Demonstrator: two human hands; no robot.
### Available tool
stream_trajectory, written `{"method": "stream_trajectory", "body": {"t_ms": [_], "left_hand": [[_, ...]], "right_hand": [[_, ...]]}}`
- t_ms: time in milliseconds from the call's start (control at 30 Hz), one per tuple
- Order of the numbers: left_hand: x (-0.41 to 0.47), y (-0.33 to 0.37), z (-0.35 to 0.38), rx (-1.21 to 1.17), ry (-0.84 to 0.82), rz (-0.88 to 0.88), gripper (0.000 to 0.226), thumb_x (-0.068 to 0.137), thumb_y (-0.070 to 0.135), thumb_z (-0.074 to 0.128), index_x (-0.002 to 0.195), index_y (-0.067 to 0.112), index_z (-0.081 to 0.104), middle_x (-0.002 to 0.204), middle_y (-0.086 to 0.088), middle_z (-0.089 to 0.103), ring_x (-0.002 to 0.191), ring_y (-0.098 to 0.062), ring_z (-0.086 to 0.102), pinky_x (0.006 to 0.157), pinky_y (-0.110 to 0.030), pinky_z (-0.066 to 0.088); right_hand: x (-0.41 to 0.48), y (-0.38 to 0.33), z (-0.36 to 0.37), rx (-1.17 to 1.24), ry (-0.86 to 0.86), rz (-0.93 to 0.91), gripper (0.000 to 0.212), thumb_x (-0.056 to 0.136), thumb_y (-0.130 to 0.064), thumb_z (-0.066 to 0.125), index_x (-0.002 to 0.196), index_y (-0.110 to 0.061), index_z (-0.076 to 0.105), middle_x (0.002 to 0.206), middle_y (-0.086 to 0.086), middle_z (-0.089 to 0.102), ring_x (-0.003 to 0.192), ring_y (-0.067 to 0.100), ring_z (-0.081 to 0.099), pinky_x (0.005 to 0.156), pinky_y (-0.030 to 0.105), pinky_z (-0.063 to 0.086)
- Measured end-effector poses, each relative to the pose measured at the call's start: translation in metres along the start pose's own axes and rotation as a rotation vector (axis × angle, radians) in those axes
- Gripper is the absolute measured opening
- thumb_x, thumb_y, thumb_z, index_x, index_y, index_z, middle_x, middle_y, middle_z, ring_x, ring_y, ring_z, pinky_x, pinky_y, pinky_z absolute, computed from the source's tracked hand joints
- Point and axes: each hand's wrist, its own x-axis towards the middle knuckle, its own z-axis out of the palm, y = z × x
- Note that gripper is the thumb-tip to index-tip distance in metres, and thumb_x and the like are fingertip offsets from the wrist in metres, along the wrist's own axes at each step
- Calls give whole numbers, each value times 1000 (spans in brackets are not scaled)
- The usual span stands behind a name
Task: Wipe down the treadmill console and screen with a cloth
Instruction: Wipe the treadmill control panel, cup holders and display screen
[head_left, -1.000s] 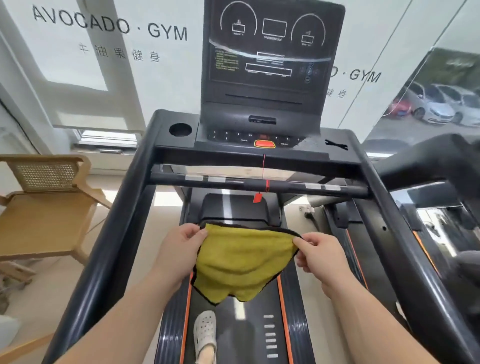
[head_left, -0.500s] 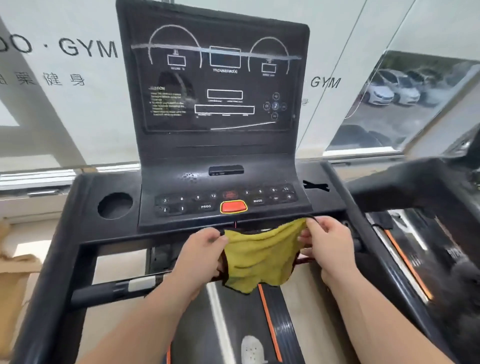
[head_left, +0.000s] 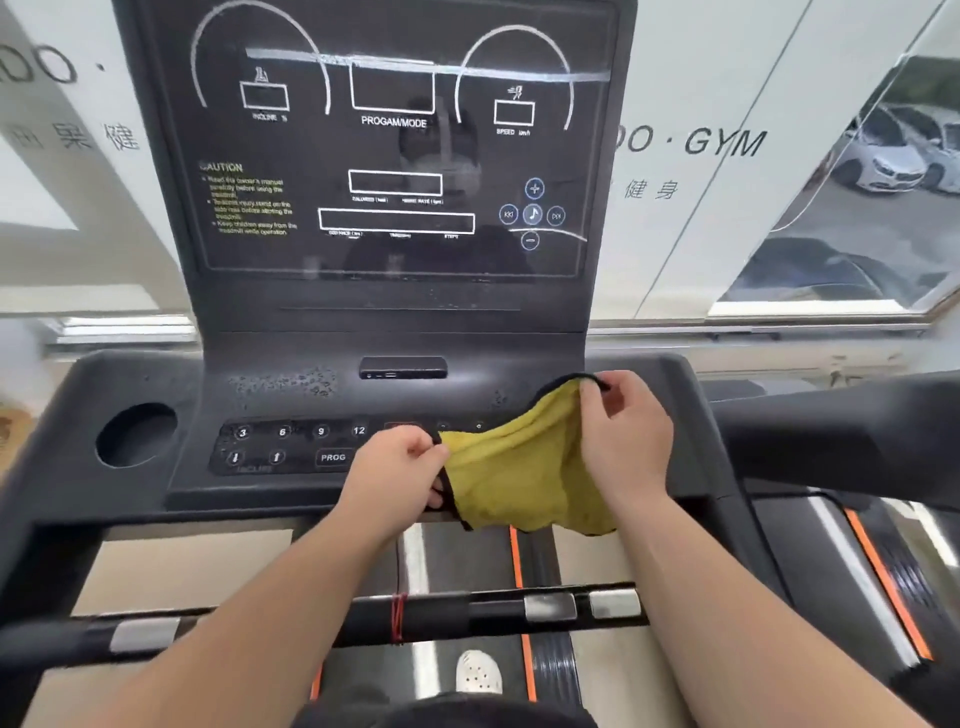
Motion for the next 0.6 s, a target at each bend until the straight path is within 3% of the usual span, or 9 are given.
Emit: {"method": "stream_trajectory", "body": {"t_ms": [100, 167, 267, 300, 367, 467, 600], "left_hand": [[9, 1, 6, 162, 68, 38, 24, 89, 22, 66, 68, 10, 63, 67, -7, 72, 61, -24, 71, 58, -30, 56], [10, -1, 3, 340, 124, 75, 24, 88, 30, 67, 68, 16, 64, 67, 3, 69, 72, -21, 67, 71, -33, 52], [10, -5, -11, 457, 262, 106, 19, 88, 35, 67, 73, 24, 63, 77, 9, 65, 81, -17, 60, 73, -32, 43], [10, -7, -17, 474, 302, 126, 17, 87, 35, 67, 76, 24, 63, 80, 8, 64, 83, -18, 59, 74, -33, 43], [13, -18, -28, 525, 352, 187, 13, 86, 36, 69, 82, 23, 65, 88, 5, 63, 88, -21, 59, 79, -34, 45], [13, -39, -42, 656, 380, 257, 32, 82, 49, 60, 94, 21, 70, 99, 3, 63, 93, -23, 59, 85, -38, 47], [11, -58, -53, 779, 410, 302, 50, 86, 55, 50, 109, 16, 70, 116, -4, 63, 104, -32, 58, 88, -47, 49]], "right_hand": [[20, 14, 19, -131, -139, -127, 22, 100, -33, 61, 119, -22, 67, 113, -10, 65, 107, 12, 57, 90, 30, 42], [28, 21, 35, -293, -275, -213, 40, 101, -39, 58, 137, -22, 58, 135, -2, 59, 129, 23, 51, 107, 40, 42], [30, 26, 56, -594, -482, -209, 82, 101, -64, 41, 164, -22, 12, 169, 7, 22, 157, 37, 14, 125, 59, 12], [29, 29, 61, -664, -512, -212, 91, 98, -72, 34, 165, -22, -2, 172, 8, 13, 158, 38, 6, 124, 61, 4], [27, 30, 70, -761, -518, -258, 100, 93, -81, 22, 163, -19, -14, 172, 13, 8, 158, 41, 2, 124, 64, -2], [23, 23, 82, -843, -528, -369, 104, 90, -85, 14, 163, -14, -12, 171, 16, 12, 156, 44, 7, 124, 65, -1], [4, 12, 92, -862, -679, -569, 99, 92, -82, 11, 165, -18, -8, 172, 10, 13, 159, 39, 0, 125, 62, -5]]}}
